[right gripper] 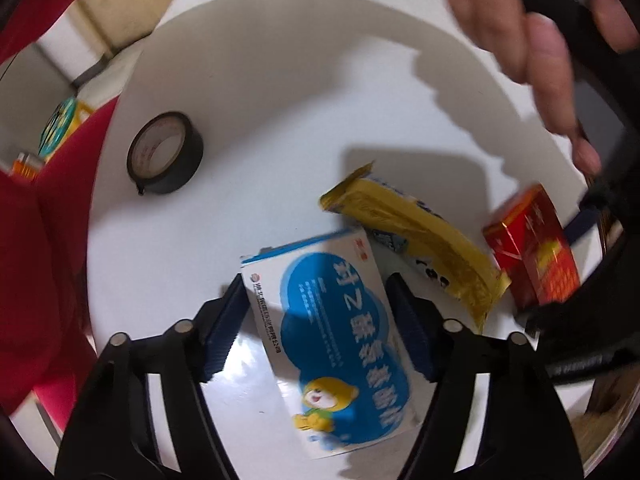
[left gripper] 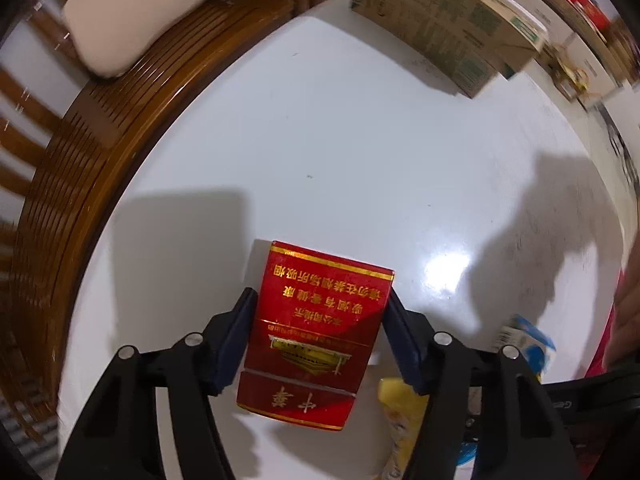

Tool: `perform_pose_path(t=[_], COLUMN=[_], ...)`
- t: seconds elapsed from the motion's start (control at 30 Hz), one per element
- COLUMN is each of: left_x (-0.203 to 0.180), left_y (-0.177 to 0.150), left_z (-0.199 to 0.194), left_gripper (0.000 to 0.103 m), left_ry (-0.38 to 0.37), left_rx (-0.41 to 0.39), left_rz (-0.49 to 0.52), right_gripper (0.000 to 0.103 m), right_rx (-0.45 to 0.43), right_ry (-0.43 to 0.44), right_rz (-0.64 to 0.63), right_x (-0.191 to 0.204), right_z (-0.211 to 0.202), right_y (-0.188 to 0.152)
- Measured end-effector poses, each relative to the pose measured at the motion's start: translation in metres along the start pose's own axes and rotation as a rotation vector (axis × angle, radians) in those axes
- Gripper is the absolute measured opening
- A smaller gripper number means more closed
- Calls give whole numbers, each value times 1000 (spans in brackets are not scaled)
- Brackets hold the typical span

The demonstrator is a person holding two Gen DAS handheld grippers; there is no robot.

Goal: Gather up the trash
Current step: 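Grasp the red cigarette box with the left gripper while the right grasps the blue-white medicine box, then carry the red box and medicine box with both tools down to the bag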

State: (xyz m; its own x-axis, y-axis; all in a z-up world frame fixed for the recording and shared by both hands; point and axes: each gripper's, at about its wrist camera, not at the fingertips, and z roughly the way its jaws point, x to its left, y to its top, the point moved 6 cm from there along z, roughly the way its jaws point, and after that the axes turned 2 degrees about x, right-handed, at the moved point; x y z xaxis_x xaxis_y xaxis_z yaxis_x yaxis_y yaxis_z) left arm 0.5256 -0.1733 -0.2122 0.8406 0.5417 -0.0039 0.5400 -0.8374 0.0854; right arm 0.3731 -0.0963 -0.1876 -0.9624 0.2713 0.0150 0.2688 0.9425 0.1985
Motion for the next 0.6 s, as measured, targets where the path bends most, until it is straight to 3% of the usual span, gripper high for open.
perform_pose_path(t=[0.23,0.3,0.43,0.6], left_x=[12,16,15,17], left_y=[3,2,-5,-13], left_z=[2,1,-9,-23], left_gripper=[59,59,59,58], left_ry=[15,45,68,84], left_rx=[21,15,-7,-46], left_rz=[-180,-207,-258,-308], right_gripper=[66,65,65,65], right_rx=[-42,-61,-60,-88], right_ry=[-136,-93,-172,-204], right_rz=[343,461,504,615], right_x=[-14,-18,-21,-36], right_z=[-8,-10,-16,-36], right_y=[-13,-19,-33,-55])
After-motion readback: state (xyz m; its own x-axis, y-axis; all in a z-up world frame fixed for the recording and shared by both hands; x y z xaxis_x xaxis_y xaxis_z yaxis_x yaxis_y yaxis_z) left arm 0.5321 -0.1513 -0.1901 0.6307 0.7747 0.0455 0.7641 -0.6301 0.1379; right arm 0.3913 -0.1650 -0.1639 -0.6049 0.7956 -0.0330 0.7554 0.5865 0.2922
